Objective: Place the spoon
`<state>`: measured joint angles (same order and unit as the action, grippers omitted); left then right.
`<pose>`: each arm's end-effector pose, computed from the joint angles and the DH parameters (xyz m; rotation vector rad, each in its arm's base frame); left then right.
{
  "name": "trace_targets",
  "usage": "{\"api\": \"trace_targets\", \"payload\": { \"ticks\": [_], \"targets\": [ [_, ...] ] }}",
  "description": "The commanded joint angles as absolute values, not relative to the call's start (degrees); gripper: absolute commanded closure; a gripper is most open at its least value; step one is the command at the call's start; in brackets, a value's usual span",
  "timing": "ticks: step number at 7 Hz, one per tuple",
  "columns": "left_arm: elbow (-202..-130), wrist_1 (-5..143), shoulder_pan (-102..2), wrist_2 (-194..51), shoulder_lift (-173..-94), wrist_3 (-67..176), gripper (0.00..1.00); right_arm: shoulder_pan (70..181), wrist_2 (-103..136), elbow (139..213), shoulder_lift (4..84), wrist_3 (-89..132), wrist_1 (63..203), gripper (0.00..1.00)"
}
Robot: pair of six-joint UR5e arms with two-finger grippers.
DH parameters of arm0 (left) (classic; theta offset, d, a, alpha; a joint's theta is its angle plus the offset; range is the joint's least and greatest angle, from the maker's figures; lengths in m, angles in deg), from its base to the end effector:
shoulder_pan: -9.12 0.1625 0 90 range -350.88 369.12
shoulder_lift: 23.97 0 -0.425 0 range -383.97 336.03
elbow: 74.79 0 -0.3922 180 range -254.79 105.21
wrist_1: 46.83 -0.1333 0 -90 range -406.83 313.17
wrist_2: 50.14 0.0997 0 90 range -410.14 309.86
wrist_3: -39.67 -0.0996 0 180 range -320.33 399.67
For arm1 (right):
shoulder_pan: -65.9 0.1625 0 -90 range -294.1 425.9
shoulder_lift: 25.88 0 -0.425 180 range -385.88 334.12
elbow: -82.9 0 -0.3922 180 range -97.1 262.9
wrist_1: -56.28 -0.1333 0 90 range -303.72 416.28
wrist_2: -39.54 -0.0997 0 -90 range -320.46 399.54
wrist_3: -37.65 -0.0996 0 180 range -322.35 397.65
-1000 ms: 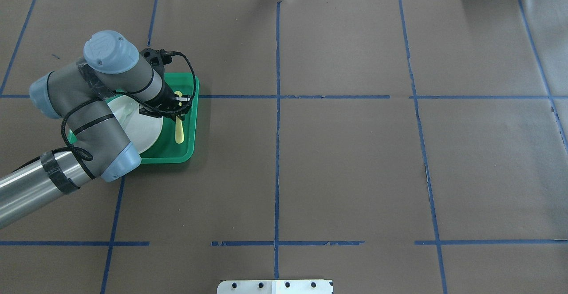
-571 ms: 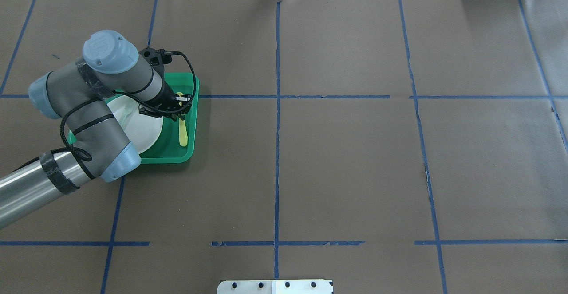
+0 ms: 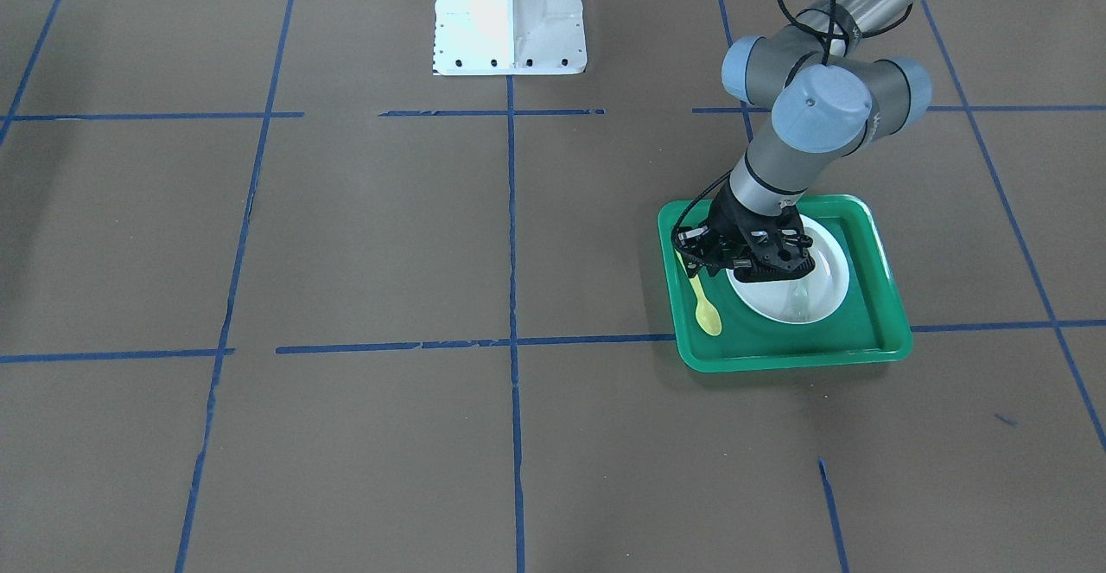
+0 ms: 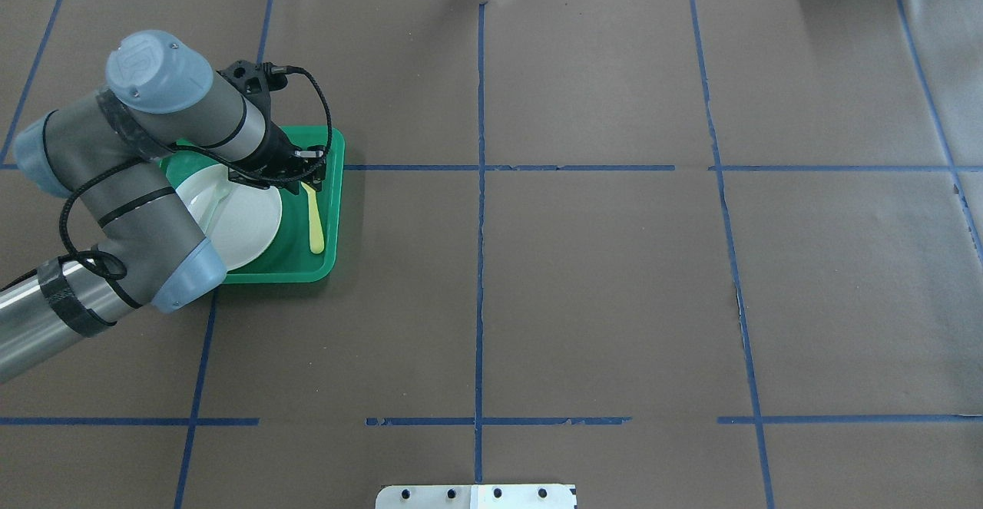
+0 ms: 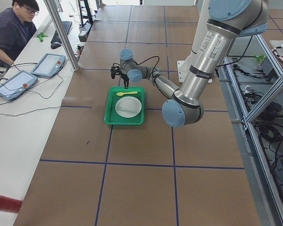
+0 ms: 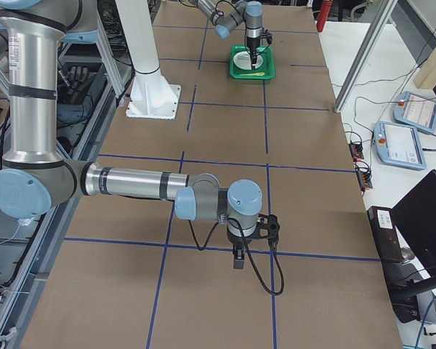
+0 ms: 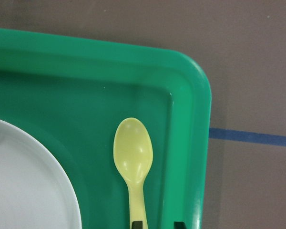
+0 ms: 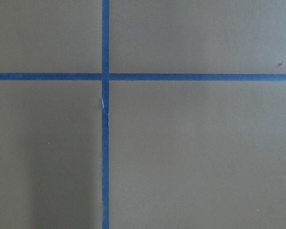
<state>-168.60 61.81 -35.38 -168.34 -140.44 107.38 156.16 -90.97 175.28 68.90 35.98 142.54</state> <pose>0.4102 -0.5240 0.3277 0.0747 0.9512 -0.1478 0.0707 -0.4576 0.6758 0.0137 -0.7072 0.0240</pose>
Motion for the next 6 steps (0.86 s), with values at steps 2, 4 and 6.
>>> {"api": "trace_targets", "payload": {
  "ticks": [2, 4, 6],
  "targets": [
    [-175.24, 61.54, -41.20, -169.23, -132.28, 106.39, 0.00, 156.16, -90.89, 175.28, 68.95, 35.98, 142.50, 0.00],
    [-175.95, 57.53, -47.61, -173.08, -127.70, 88.28, 0.00, 156.16, -90.97, 175.28, 68.86, 35.98, 142.50, 0.00],
    [-175.77, 56.00, -57.36, -173.28, -121.22, 69.48, 0.00, 156.16, -90.97, 175.28, 68.95, 35.89, 142.58, 0.00]
  ]
}}
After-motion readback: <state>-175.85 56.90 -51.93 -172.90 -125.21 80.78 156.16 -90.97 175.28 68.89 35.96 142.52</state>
